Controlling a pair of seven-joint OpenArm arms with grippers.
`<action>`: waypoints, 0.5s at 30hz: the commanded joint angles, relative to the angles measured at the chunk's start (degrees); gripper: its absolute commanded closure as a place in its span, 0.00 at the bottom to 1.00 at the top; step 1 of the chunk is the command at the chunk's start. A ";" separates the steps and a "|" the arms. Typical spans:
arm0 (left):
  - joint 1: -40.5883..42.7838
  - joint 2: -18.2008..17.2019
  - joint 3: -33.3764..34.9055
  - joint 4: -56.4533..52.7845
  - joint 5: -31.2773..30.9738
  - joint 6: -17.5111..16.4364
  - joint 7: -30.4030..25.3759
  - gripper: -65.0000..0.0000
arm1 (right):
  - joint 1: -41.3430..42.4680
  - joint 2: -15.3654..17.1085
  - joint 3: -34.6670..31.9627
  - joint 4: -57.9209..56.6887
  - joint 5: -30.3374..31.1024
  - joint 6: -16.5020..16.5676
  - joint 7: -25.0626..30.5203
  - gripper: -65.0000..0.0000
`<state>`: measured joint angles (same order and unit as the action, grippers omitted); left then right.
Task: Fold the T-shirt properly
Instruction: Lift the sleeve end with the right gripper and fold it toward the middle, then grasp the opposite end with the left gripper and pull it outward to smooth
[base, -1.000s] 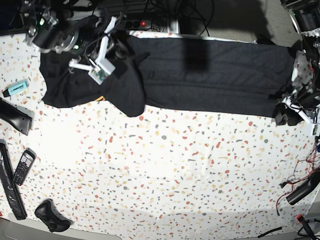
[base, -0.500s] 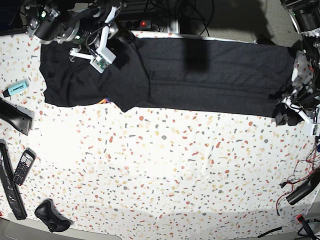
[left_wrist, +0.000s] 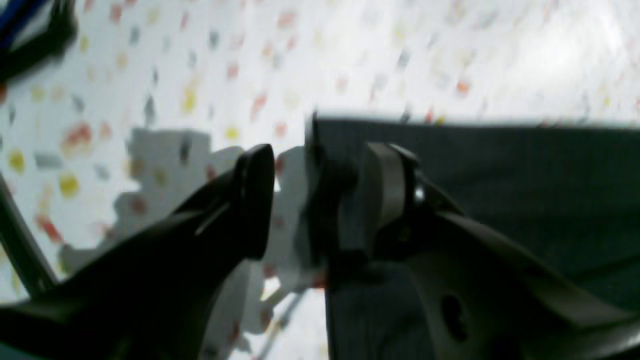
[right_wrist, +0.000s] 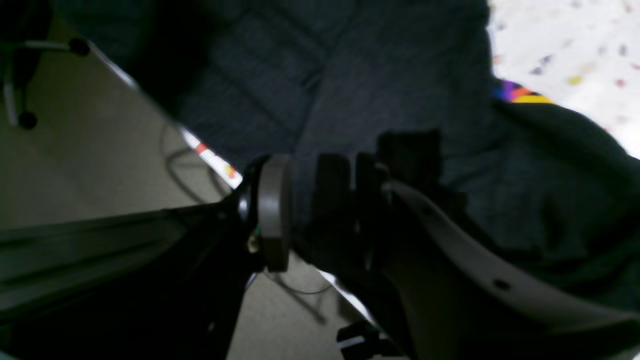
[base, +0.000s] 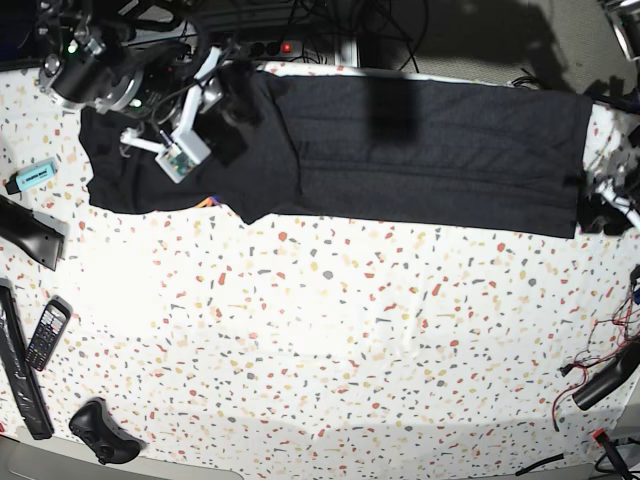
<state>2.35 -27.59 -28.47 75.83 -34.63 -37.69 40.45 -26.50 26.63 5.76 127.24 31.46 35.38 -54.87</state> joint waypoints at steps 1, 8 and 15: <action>0.39 -1.88 -0.46 0.42 -2.03 0.00 -1.09 0.59 | 0.13 0.50 1.07 1.01 0.50 0.15 0.74 0.68; 5.88 -2.69 -4.02 -0.28 -9.16 0.11 -1.03 0.59 | 0.11 0.50 4.85 0.98 0.52 0.13 0.37 0.68; 8.24 -2.25 -7.08 -2.10 -15.30 -0.11 1.27 0.59 | 0.11 0.50 5.16 0.98 0.55 0.15 0.20 0.68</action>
<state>10.90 -28.60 -35.14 73.08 -49.23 -37.56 42.72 -26.52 26.65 10.55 127.24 31.48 35.38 -55.55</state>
